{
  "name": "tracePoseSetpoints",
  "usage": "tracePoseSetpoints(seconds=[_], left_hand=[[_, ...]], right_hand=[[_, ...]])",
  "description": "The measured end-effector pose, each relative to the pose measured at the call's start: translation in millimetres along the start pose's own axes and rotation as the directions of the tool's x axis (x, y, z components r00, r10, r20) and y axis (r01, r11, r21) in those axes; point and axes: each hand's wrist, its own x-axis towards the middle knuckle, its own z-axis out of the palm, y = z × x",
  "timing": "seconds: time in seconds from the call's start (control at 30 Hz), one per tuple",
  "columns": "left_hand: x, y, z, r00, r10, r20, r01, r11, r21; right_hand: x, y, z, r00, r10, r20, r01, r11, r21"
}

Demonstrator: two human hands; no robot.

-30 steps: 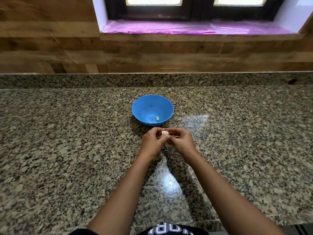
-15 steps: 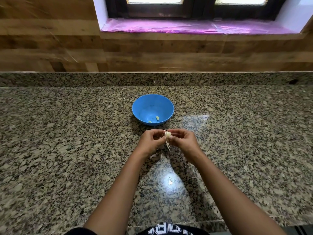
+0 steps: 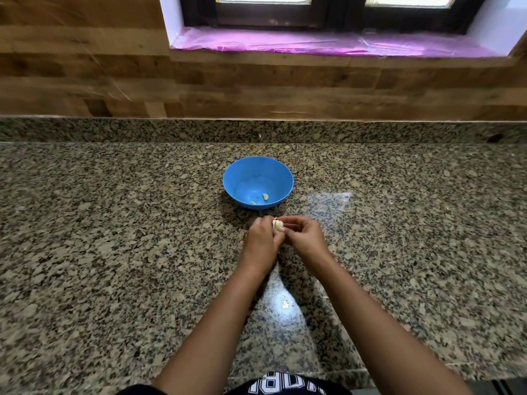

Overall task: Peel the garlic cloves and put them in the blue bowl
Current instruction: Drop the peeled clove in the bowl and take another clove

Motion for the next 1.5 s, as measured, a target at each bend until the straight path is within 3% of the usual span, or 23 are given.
tracePoseSetpoints(seconds=[0.23,0.37,0.43,0.5,0.6,0.67,0.73,0.83,0.97,1.07,1.17,1.33,1.5], left_hand=[[5.1,-14.4,-7.2,1.000,-0.012,0.026,0.015,0.995,-0.097],[3.1,-21.5,-9.0,0.992,-0.116,0.052,0.127,0.946,-0.299],[3.0,-29.3,-11.5,0.963,-0.255,0.087,0.265,0.833,-0.487],[2.7,-38.7,-15.3,0.925,-0.358,0.124,0.353,0.695,-0.626],[-1.4,-44.4,-22.9,0.894,-0.425,0.141,0.381,0.557,-0.738],[-3.7,-45.9,-26.3,0.880,-0.452,0.147,0.375,0.469,-0.800],[-5.9,-46.5,-28.3,0.872,-0.463,0.161,0.368,0.400,-0.839],[-8.3,-44.5,-27.7,0.867,-0.460,0.190,0.348,0.286,-0.893],[-15.4,-30.4,-18.5,0.874,-0.396,0.282,0.358,0.131,-0.925],[-21.6,-20.4,-10.0,0.886,-0.344,0.313,0.376,0.135,-0.917],[-27.2,-14.5,-4.2,0.895,-0.291,0.337,0.397,0.177,-0.901],[-32.8,-11.1,-3.6,0.938,-0.241,0.247,0.343,0.556,-0.757],[-36.7,-5.9,-8.7,0.966,-0.204,0.161,0.257,0.659,-0.707]], right_hand=[[-3.2,3.5,-2.7,0.996,0.078,0.042,-0.082,0.990,0.114],[-2.3,1.7,-3.2,0.992,0.105,0.066,-0.109,0.991,0.073],[-0.5,1.9,-0.2,0.995,0.084,0.051,-0.082,0.996,-0.030],[4.5,2.6,4.8,1.000,0.003,0.030,0.005,0.959,-0.284],[12.5,4.2,15.5,0.986,-0.141,0.087,0.165,0.792,-0.588],[16.0,6.5,19.9,0.972,-0.186,0.146,0.235,0.690,-0.685],[16.8,9.5,20.7,0.966,-0.191,0.176,0.259,0.653,-0.712],[8.4,9.2,18.5,0.965,-0.220,0.139,0.255,0.681,-0.686],[-14.9,2.1,12.0,0.989,-0.140,0.038,0.145,0.931,-0.334],[-28.2,0.9,4.0,0.996,-0.088,0.022,0.090,0.990,-0.108],[-34.5,1.5,-5.2,0.999,-0.049,-0.010,0.049,0.999,-0.007],[-38.6,7.1,-10.8,0.999,-0.030,-0.030,0.028,0.999,-0.043],[-40.5,5.3,-11.6,0.999,-0.017,-0.048,0.016,1.000,-0.019]])
